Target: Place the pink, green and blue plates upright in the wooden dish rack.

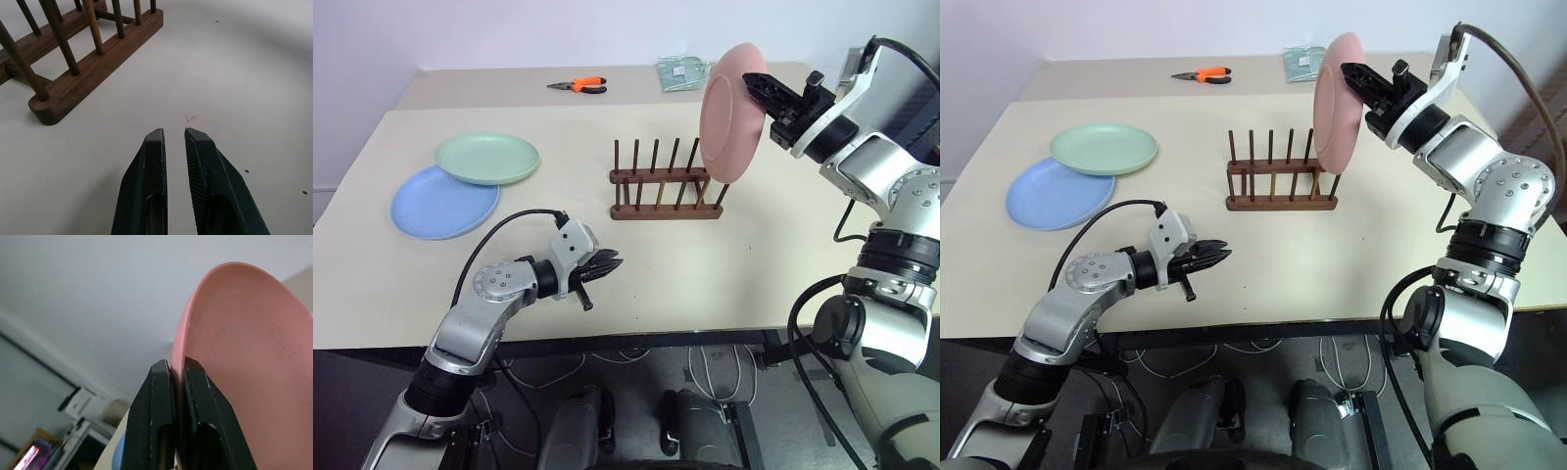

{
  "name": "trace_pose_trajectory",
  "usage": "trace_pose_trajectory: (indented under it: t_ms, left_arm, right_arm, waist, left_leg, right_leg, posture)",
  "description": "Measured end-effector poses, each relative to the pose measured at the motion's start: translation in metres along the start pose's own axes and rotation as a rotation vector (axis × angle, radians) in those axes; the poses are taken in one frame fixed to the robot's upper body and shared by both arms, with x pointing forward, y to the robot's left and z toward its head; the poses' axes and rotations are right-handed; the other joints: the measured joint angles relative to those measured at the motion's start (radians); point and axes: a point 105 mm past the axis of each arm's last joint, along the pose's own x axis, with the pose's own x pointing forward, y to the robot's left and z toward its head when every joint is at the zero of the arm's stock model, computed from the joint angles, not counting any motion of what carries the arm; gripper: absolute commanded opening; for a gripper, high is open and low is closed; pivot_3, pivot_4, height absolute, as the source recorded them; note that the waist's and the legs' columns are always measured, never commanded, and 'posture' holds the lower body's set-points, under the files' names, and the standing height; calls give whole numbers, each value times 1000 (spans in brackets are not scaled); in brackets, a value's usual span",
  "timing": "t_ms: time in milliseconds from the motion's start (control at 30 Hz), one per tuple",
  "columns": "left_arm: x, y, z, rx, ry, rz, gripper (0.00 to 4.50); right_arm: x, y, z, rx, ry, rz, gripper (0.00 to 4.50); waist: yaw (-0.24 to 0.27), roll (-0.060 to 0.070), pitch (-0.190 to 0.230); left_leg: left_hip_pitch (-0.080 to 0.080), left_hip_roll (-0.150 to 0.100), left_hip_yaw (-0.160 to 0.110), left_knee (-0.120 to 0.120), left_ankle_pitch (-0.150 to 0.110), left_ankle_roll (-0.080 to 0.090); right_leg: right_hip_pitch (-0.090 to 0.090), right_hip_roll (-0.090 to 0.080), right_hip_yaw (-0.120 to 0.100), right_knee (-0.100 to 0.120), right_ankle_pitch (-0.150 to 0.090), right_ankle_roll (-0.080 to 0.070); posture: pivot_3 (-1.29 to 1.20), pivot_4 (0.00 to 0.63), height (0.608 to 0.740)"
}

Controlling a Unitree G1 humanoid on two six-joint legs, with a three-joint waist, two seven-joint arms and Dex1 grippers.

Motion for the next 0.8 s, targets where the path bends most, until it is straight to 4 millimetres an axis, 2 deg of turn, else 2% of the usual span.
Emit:
trace_pose_trajectory:
  t_ms: [100, 233, 300, 333, 433, 467, 533, 633, 667, 700, 767, 800]
  left_arm:
    - [0, 0, 0, -2, -2, -1, 651]
    - [-1, 0, 0, -11, -3, -2, 651]
    - [-1, 1, 1, -27, -9, -4, 1155]
    - [-2, 2, 1, -45, -15, 2, 1498]
    - [-8, 17, 10, -121, -84, 92, 2980]
    - [-11, 29, 17, -163, -132, 159, 3486]
    - [-25, 67, 38, -248, -263, 366, 4462]
    - [-75, 131, 54, -348, -395, 768, 4462]
    - [-94, 145, 53, -380, -417, 886, 4492]
    - [-109, 156, 50, -408, -421, 983, 4492]
    - [-130, 168, 32, -458, -359, 1120, 4492]
    - [-136, 173, 19, -495, -290, 1167, 4492]
  right_arm:
    - [1, -10, 0, 12, -5, -39, 986]
    - [4, -14, -4, -44, 9, -60, 3003]
    - [9, -17, -4, -187, 13, -109, 3989]
    - [10, -19, -3, -302, 17, -137, 4030]
    - [8, -15, 4, -630, -10, -152, 4030]
    - [8, -12, 9, -716, -41, -153, 4030]
    - [4, -3, 26, -860, -126, -165, 4030]
    - [-4, 18, 50, -1037, -226, -150, 4030]
    - [-7, 26, 54, -1089, -241, -124, 4265]
    - [-9, 35, 55, -1132, -246, -89, 4265]
    - [-11, 54, 45, -1200, -207, 23, 4265]
    - [-11, 63, 29, -1220, -152, 107, 4265]
  waist:
    - [0, 0, 0]
    - [-1, 0, 0]
    - [-3, 0, 0]
    - [-3, 0, 0]
    - [-1, 0, 0]
    - [0, 0, 0]
    - [4, -1, 1]
    - [3, -2, 1]
    - [0, -2, 1]
    - [-2, -2, 1]
    - [-5, -2, 1]
    - [-3, -2, 1]
  left_leg:
    - [0, 0, 0, 0, 0, 0]
    - [0, 0, 0, 0, 0, 0]
    - [-1, 0, 1, 0, 0, 0]
    - [-1, 0, 1, 0, 0, 0]
    - [-3, 0, 1, 0, 0, 0]
    - [-4, 0, 1, 1, 0, 0]
    - [-6, 0, 0, 2, 1, -1]
    - [-6, 0, 0, 2, 1, -1]
    - [-6, 0, 0, 1, 1, -1]
    - [-6, 0, 0, 1, 1, -1]
    - [-6, 0, 1, 0, 1, -1]
    - [-6, 0, 0, 0, 1, -1]
  right_leg:
    - [0, 0, 0, 0, 0, 0]
    - [-1, 0, 0, 0, 0, 0]
    - [-1, 0, 1, 0, 0, 0]
    - [-1, 0, 1, 0, 0, 0]
    - [-3, 1, 1, 0, 0, 1]
    - [-4, 1, 1, 1, 0, 1]
    - [-6, 1, 1, 2, 0, 1]
    - [-6, 1, 1, 2, 0, 1]
    - [-6, 1, 1, 1, 0, 1]
    - [-6, 1, 1, 1, 0, 2]
    - [-6, 2, 0, 1, 0, 2]
    - [-5, 2, 0, 1, 0, 2]
  posture:
    - [0, 150, 740]
    - [0, 150, 740]
    - [0, 150, 740]
    - [0, 150, 740]
    - [0, 150, 740]
    - [0, 150, 740]
    - [0, 150, 740]
    - [0, 150, 740]
    - [0, 150, 740]
    - [0, 150, 740]
    - [0, 150, 740]
    - [0, 150, 740]
